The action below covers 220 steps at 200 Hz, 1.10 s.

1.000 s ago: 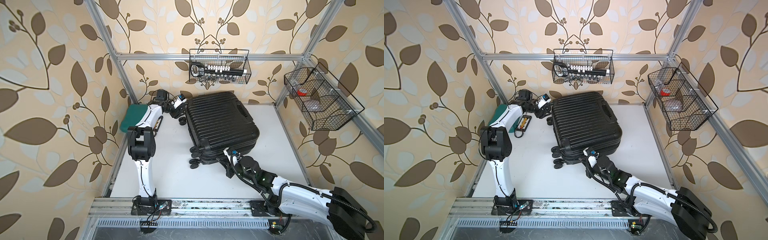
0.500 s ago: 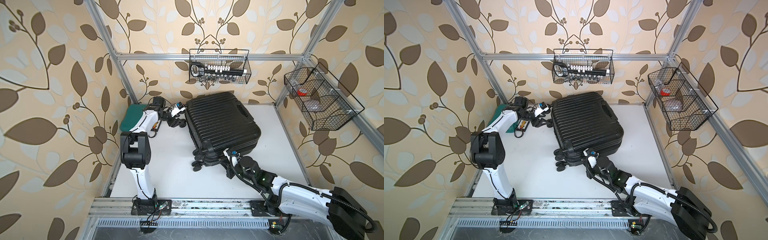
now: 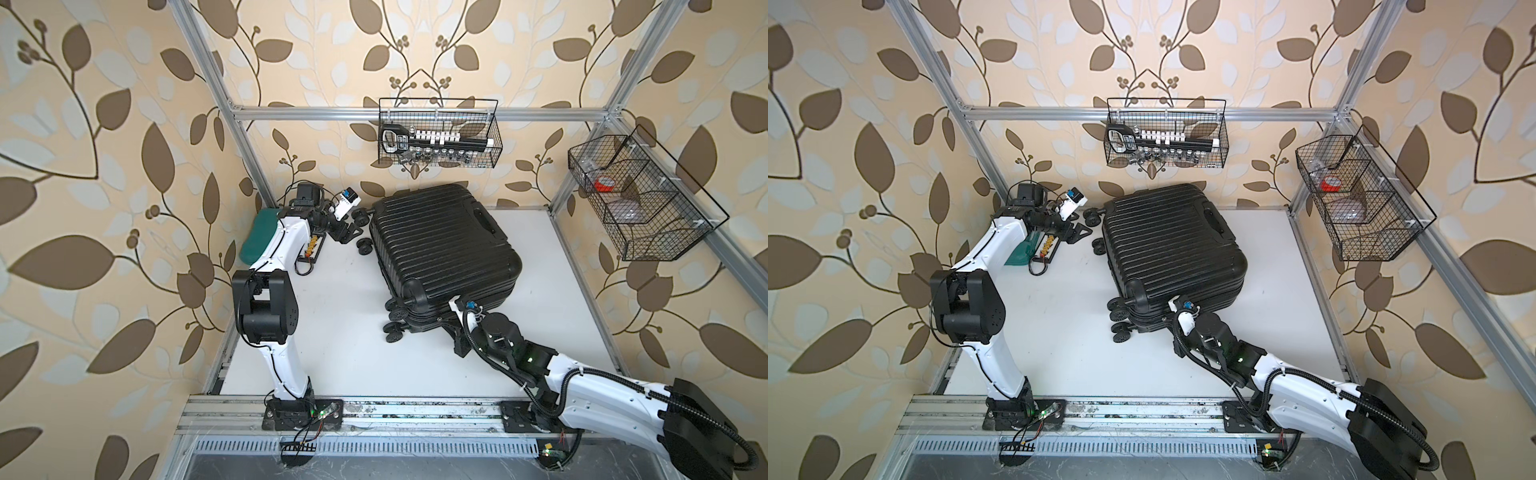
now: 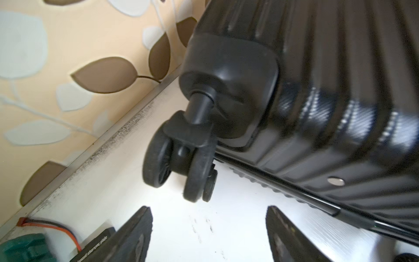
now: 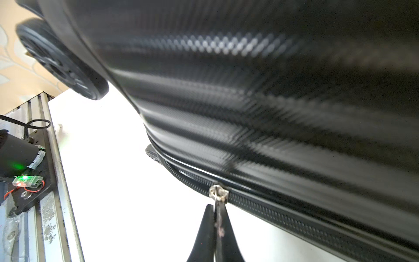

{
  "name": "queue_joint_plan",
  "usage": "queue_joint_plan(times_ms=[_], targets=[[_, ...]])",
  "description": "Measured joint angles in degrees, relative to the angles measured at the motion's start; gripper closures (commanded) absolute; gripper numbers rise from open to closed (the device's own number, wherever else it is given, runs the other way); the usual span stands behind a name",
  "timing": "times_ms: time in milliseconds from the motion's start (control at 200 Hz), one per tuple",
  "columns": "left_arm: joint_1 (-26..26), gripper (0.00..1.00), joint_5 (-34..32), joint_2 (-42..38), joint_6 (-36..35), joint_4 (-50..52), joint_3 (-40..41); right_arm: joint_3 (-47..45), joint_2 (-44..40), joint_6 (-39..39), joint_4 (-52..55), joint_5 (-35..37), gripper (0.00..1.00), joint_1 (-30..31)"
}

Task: Close the suitcase zippers
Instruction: Zip the zipper on the suitcase.

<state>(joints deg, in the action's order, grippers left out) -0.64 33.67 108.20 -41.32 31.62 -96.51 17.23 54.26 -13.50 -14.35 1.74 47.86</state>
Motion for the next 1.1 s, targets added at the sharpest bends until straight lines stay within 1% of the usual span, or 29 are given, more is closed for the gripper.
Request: queue_joint_plan(times_ms=[165,350,625,845,950,1100], targets=[[-0.11,0.18,-2.58,3.04,-0.22,-0.26,-3.67,0.0,-0.37,0.0,0.37,0.04,1.0,0.0],[-0.11,0.17,-2.01,6.38,-1.77,-1.4,-6.88,0.0,-0.37,0.0,0.7,0.02,1.0,0.0],[-0.09,0.18,4.2,11.96,-5.75,-1.6,-11.72,0.0,-0.37,-0.35,1.36,0.02,1.0,0.0],[-0.09,0.18,6.78,12.55,-9.88,-1.36,-12.5,0.0,-0.33,-0.63,1.49,0.2,1.0,0.0],[-0.02,0.21,7.34,12.55,-12.72,-0.31,-12.79,0.0,-0.15,-0.63,1.55,0.2,1.0,0.0],[0.35,0.3,8.79,12.83,-17.05,2.8,-13.29,0.0,0.42,-0.63,1.51,0.2,1.0,0.0]])
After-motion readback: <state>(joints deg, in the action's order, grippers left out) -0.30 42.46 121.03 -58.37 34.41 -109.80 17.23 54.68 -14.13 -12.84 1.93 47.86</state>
